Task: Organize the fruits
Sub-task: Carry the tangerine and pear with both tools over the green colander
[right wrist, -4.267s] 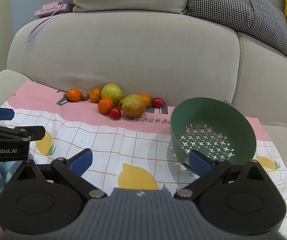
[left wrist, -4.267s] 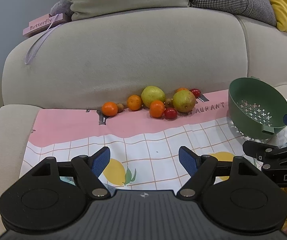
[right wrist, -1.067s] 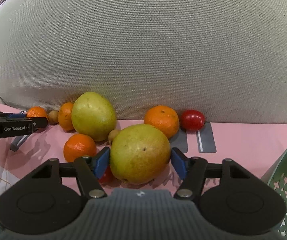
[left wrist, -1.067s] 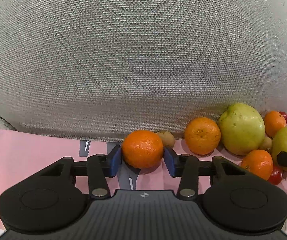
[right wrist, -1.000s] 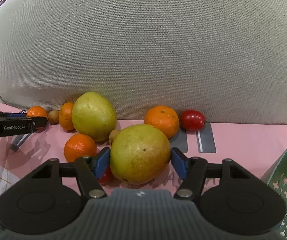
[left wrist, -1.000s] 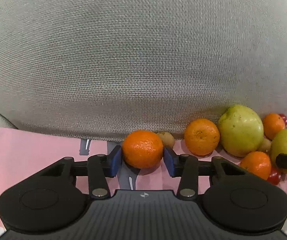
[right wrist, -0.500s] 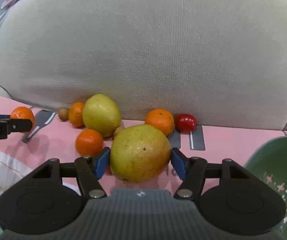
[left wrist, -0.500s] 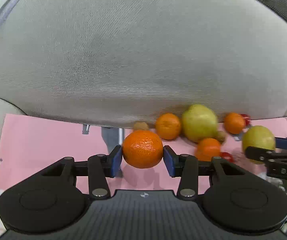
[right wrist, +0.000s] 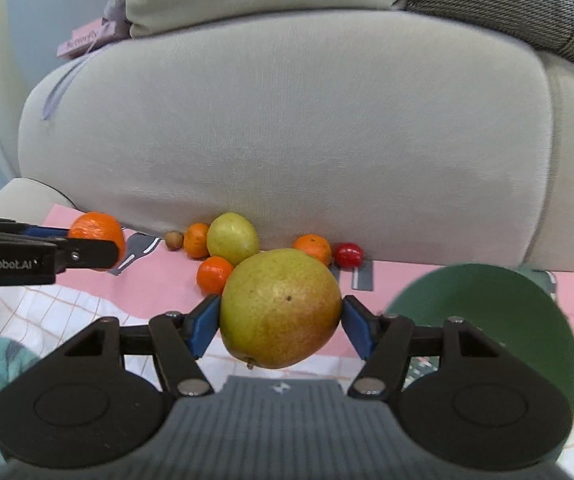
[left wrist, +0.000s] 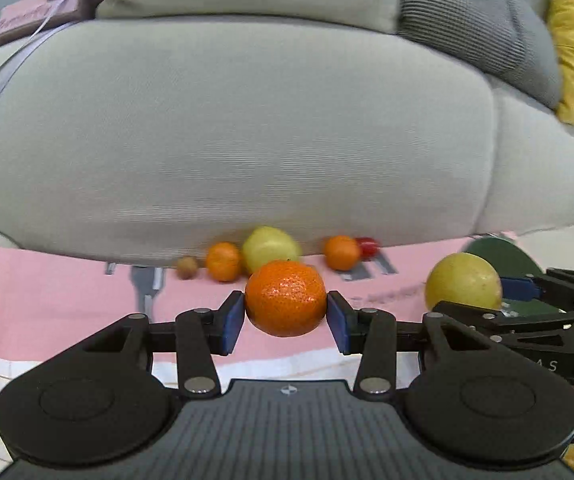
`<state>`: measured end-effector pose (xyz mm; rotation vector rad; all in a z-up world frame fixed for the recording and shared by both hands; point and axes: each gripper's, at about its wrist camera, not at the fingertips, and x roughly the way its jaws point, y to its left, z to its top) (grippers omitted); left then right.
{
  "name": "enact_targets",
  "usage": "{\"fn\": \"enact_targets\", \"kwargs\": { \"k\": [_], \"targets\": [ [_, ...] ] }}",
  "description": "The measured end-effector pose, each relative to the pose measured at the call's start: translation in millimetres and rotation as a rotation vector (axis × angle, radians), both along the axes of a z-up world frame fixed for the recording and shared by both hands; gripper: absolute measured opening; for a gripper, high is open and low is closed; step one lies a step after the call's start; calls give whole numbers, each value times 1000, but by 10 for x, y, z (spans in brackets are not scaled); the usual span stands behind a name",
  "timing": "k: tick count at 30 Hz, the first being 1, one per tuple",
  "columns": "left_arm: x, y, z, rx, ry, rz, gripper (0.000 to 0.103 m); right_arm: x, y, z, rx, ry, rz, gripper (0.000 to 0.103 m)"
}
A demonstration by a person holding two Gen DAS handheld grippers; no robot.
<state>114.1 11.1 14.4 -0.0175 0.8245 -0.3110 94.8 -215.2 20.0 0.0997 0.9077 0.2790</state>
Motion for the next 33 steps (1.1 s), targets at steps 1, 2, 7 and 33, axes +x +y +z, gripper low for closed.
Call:
{"fn": "enact_targets", "kwargs": {
  "k": [1,2,7,33],
  "targets": [
    [-7,-69,-12,-3,-1,-13,50,-49,-57,27,4,2,-4,63],
    [-48,-134,12,-7,-1,-28,50,-105,-132,48,7,5,-8,63],
    [-206,-463,84,-21,-2,-109,50,-294,-406,112,-34,18,-7,63],
    [-153,-2042,-276,77,116,-501,50,-205,-1296,-427,-226,205,211,63]
  ]
}}
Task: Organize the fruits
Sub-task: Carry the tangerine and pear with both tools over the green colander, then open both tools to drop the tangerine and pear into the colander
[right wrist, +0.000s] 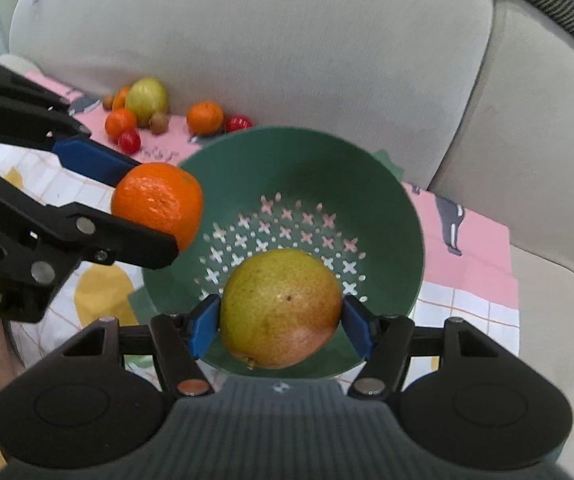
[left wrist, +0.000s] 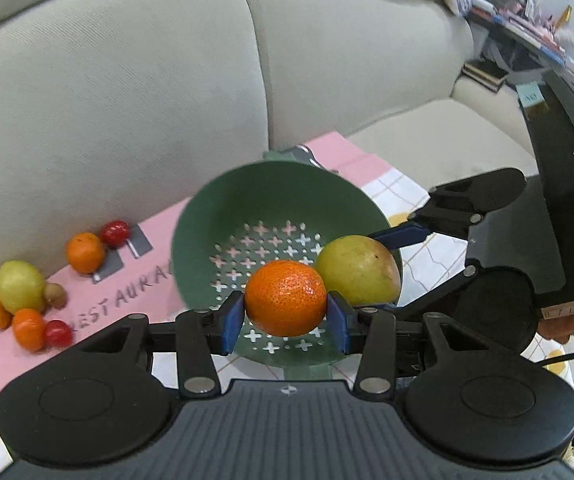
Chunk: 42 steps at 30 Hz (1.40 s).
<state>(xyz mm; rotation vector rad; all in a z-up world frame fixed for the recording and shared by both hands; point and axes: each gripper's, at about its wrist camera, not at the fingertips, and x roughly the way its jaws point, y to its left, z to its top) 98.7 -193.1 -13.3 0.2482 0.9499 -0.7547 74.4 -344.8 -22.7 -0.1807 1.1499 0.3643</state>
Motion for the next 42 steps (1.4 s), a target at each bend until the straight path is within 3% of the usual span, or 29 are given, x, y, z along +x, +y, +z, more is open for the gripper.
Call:
{"fn": "enact_targets", "kwargs": {
  "k": [25,36,42],
  "targets": [
    [322,-362,-655,187,166,-118,50,237,44,-508,-57,135,158,63],
    [363,-392,-674,216,150,-106,51,279,90,-487,-89,165,177,63],
    [327,-401,-658,241,120,-98,54,259,95,-387,-128,142,180,74]
  ]
}}
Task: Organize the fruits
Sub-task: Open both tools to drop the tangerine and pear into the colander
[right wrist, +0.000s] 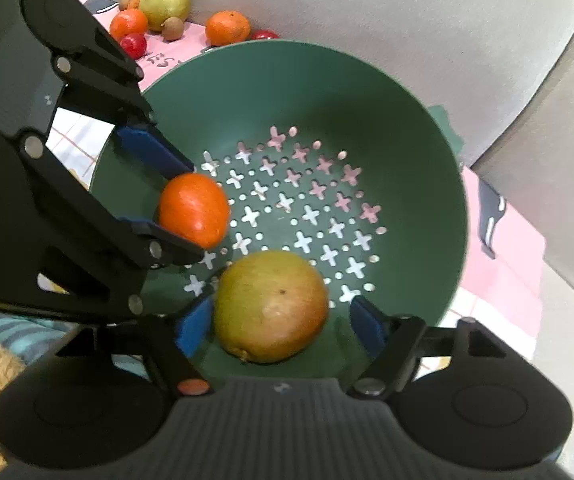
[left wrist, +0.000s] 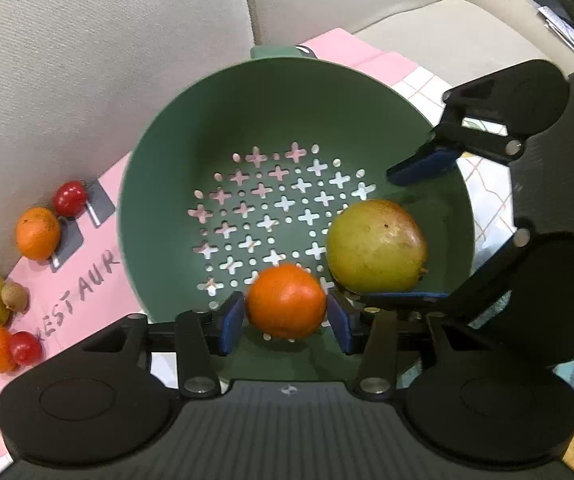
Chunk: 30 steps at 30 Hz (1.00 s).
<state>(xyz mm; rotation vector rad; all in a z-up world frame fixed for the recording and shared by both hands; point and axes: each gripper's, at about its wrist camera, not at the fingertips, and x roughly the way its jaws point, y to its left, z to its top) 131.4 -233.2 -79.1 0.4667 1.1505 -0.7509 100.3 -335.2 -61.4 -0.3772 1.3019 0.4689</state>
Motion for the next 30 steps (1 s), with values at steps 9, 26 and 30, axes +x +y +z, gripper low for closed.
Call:
{"fn": "enact_targets", "kwargs": {
  "k": [9,26,30],
  "targets": [
    [-104,104,245,-21,-63,18,61,-71,-13,236,-18,-78,-39,80],
    [-291,773,774,-64,-219,147,67,-307,366,658,102,-191,-209,86],
    [-259,1015,867,-71,-249,201,67,-306,536,728,146,-210,-223,89]
  ]
}}
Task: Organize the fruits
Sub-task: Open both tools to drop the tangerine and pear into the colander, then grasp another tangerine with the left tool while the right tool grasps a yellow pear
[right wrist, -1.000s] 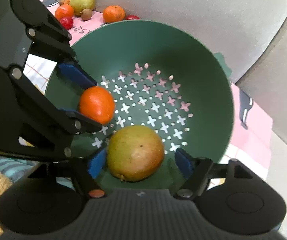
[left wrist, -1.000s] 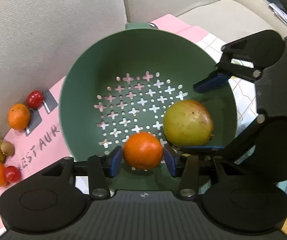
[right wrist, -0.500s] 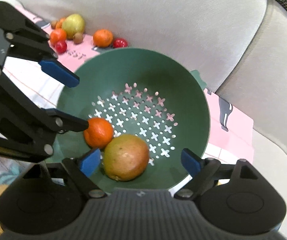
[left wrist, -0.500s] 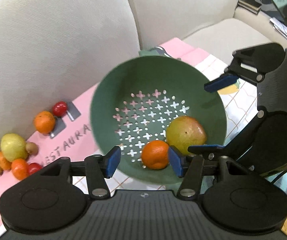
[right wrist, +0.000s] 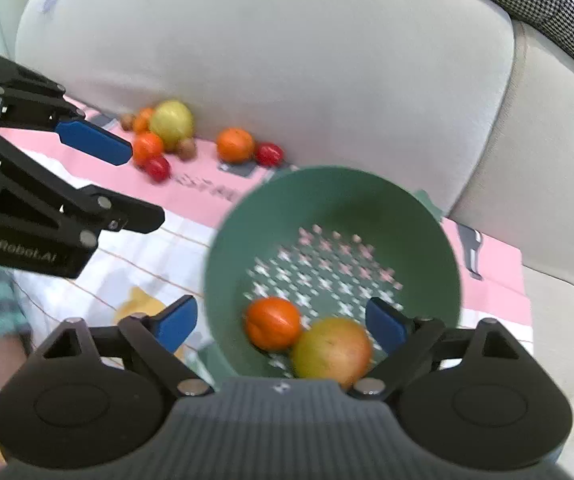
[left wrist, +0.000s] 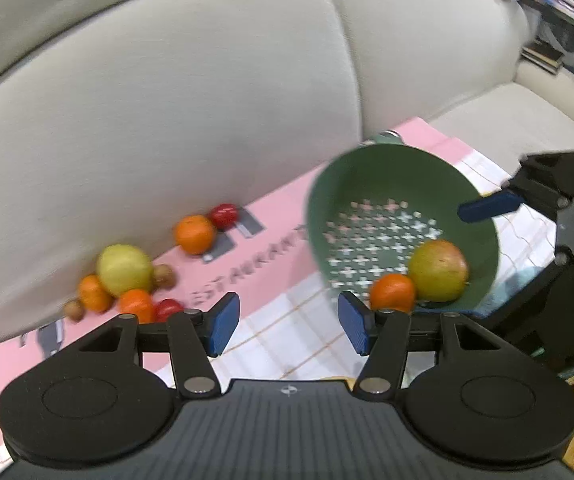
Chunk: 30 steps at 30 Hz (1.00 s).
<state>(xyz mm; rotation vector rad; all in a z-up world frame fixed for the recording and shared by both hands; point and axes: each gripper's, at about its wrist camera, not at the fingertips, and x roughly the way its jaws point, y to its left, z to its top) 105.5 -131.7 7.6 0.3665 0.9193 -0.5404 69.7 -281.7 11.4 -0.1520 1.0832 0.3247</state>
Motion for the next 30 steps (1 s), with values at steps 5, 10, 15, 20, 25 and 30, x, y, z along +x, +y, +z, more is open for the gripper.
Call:
{"fn": "enact_targets", "kwargs": {
  "k": [5,10,15,20,25,30],
  "targets": [
    [53,307,85,5,-33,57,67,65,232,50,57,-11,-8,89],
    [152,656,158,-21,-45,130,67,183,522,56,92,-21,-3,90],
    [255,1025,200,-47,-53,208,67,302,838,14,113,-12,16,90],
    [361,1312,186,-81,-52,267,67,414,1088,8,109,-17,38,89],
    [497,1522,135,-127,-46,310,67,573,1253,1,101,-23,35,89],
    [626,1662,44,-144,-35,352,67,734,1365,-51,103,-19,34,89]
  ]
}}
